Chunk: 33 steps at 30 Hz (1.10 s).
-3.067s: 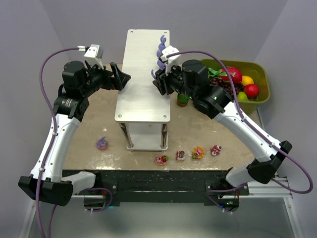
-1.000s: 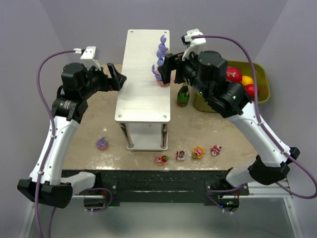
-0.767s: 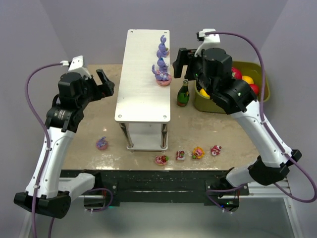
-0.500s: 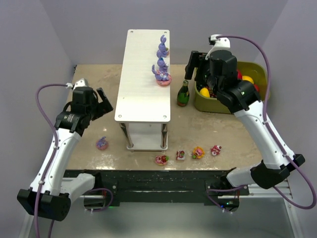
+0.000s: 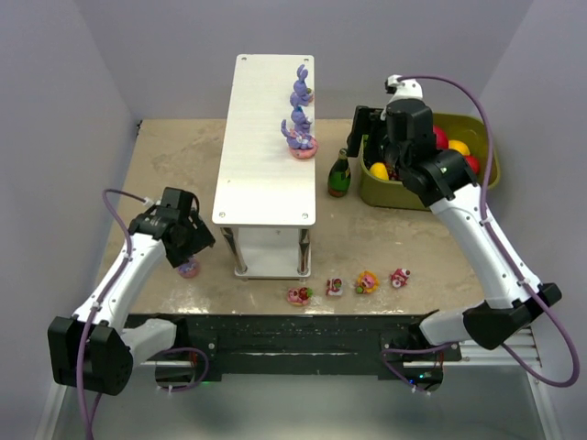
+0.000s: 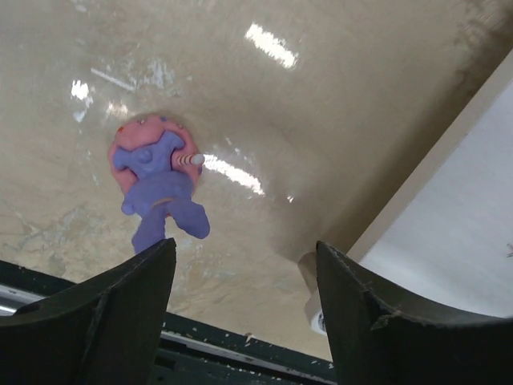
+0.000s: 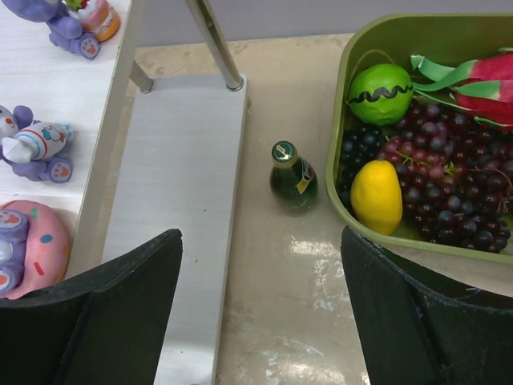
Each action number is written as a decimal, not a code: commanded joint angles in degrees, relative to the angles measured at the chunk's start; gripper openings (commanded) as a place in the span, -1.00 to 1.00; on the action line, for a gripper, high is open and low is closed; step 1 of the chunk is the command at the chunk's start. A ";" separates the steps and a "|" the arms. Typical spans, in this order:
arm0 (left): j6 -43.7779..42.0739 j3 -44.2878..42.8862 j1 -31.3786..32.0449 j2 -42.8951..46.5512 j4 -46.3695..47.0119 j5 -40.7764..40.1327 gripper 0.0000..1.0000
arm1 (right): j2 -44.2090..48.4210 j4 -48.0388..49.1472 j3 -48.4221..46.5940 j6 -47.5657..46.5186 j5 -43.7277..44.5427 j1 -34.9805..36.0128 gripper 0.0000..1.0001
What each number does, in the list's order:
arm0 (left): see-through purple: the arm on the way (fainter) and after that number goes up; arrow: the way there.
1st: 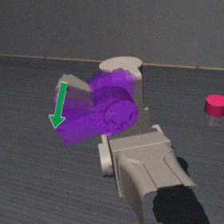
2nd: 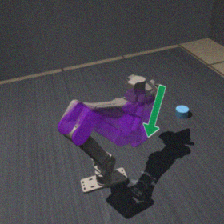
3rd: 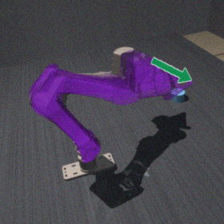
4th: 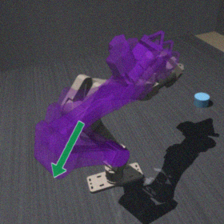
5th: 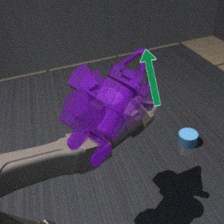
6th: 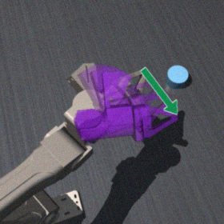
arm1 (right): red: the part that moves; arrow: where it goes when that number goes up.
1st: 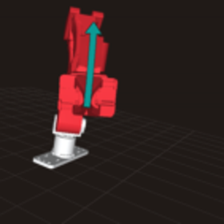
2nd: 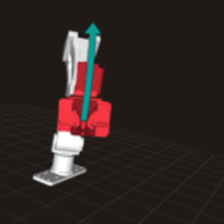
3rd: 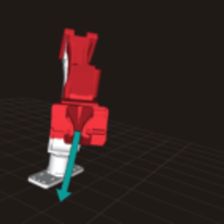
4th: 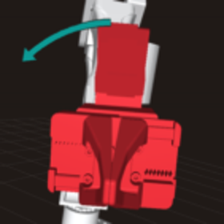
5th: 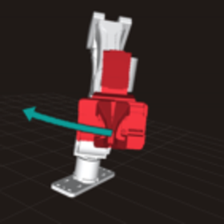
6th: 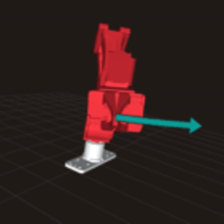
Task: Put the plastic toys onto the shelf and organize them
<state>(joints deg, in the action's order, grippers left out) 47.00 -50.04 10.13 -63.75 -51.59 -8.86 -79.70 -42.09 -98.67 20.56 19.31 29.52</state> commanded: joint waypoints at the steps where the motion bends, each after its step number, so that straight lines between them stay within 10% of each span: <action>1: 2.91 3.36 -0.37 2.66 -2.19 2.53 0.50 | 2.71 1.04 0.85 0.10 -1.29 -1.04 0.67; 25: 7.93 1.53 -1.78 1.78 -4.75 -8.19 0.72 | 2.01 2.53 2.61 -0.25 -2.61 -2.27 0.66; 33: 6.87 3.72 -4.24 0.29 -1.06 -4.68 0.34 | 2.09 2.97 2.96 -0.61 -1.82 -2.36 0.66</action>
<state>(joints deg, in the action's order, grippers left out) 53.41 -47.03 6.94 -62.54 -55.27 -14.68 -78.48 -41.50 -96.07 20.45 16.95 27.31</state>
